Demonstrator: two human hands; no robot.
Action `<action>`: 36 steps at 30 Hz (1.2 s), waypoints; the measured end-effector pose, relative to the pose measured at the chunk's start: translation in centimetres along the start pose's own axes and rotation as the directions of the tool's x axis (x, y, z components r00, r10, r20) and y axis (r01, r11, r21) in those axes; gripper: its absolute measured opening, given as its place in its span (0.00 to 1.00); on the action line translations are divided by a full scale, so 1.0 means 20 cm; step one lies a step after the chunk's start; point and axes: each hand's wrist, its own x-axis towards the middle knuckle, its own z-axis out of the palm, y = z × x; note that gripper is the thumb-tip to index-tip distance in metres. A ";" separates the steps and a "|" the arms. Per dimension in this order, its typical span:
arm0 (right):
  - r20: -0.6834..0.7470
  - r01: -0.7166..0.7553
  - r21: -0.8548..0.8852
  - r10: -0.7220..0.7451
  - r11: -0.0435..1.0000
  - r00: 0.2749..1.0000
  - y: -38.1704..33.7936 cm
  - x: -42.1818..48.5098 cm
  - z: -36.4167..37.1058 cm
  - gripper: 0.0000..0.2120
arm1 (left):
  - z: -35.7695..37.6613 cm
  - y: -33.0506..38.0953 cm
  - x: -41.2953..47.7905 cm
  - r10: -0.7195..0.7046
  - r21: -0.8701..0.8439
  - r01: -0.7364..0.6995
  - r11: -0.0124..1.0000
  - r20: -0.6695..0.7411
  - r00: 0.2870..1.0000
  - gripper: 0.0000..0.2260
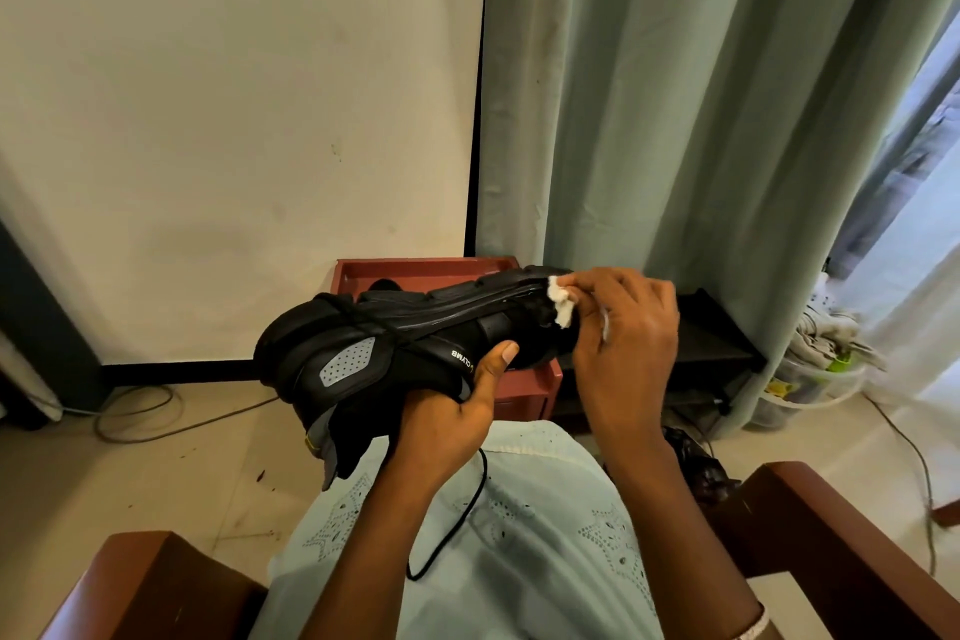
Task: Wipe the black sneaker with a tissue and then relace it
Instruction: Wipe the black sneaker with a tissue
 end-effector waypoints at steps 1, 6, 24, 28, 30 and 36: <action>-0.012 -0.023 -0.001 0.023 1.000 1.000 0.04 0.00 -0.01 0.05 | 0.00 0.00 0.00 -0.009 -0.008 0.009 1.000 -0.004 1.000 0.17; -0.016 -0.101 0.023 0.102 0.995 0.995 0.07 0.02 -0.02 0.06 | 0.00 0.00 0.00 -0.061 -0.024 0.061 0.998 0.001 0.998 0.19; 0.008 -0.110 0.061 0.110 0.992 0.994 0.14 0.00 -0.02 0.06 | 0.01 -0.01 0.00 -0.025 -0.019 0.025 1.000 0.001 1.000 0.17; 0.009 -0.069 0.120 0.069 0.990 0.998 0.02 0.01 -0.03 0.06 | 0.03 -0.01 0.00 -0.024 0.028 0.024 0.999 0.008 1.000 0.20; 0.038 -0.022 0.127 0.017 0.992 0.999 -0.07 0.00 -0.02 0.06 | 0.03 -0.01 -0.01 -0.051 0.071 0.049 0.996 0.016 0.999 0.24; 0.082 0.047 0.147 -0.059 0.988 0.995 -0.11 -0.03 0.02 0.09 | 0.02 0.00 -0.03 0.017 0.166 -0.014 0.986 -0.018 1.000 0.24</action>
